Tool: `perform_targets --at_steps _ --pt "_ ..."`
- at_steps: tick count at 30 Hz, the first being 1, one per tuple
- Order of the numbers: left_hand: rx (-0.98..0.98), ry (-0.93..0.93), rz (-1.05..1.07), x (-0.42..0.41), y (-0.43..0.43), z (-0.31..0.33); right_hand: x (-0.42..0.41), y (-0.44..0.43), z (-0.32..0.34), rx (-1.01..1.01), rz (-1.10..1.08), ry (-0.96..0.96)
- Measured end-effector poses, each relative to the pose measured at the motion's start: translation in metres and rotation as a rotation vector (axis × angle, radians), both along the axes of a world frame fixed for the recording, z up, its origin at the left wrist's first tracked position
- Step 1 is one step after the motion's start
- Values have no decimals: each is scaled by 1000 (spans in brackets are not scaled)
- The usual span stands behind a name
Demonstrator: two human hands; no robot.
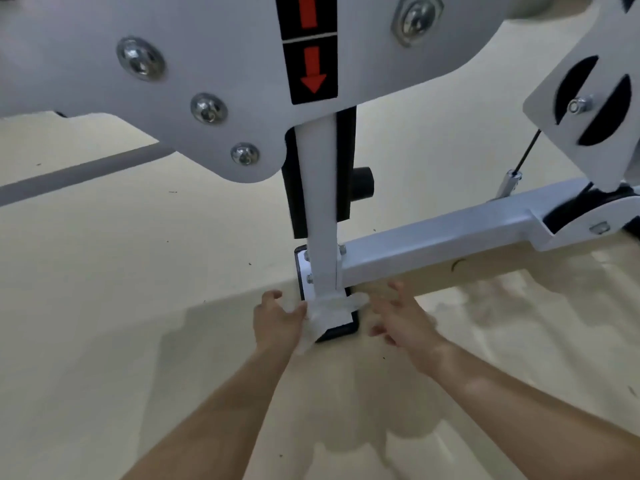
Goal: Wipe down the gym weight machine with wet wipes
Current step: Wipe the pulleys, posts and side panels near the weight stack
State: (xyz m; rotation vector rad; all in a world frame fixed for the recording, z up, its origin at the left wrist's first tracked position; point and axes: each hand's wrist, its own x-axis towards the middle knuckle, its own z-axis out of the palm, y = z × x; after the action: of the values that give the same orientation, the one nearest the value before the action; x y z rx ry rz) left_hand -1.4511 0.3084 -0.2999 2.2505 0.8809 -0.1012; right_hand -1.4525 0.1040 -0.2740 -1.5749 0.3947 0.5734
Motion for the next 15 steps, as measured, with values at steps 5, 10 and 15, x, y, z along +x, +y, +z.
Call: perform_targets --at_steps 5,10,15 --pt "418 -109 -620 -34 -28 -33 -8 21 -51 -368 339 -389" --pt "628 233 -791 -39 -59 -70 -18 29 -61 -690 618 -513" --pt "299 35 -702 -31 -59 -62 -4 33 -57 -663 535 -441"
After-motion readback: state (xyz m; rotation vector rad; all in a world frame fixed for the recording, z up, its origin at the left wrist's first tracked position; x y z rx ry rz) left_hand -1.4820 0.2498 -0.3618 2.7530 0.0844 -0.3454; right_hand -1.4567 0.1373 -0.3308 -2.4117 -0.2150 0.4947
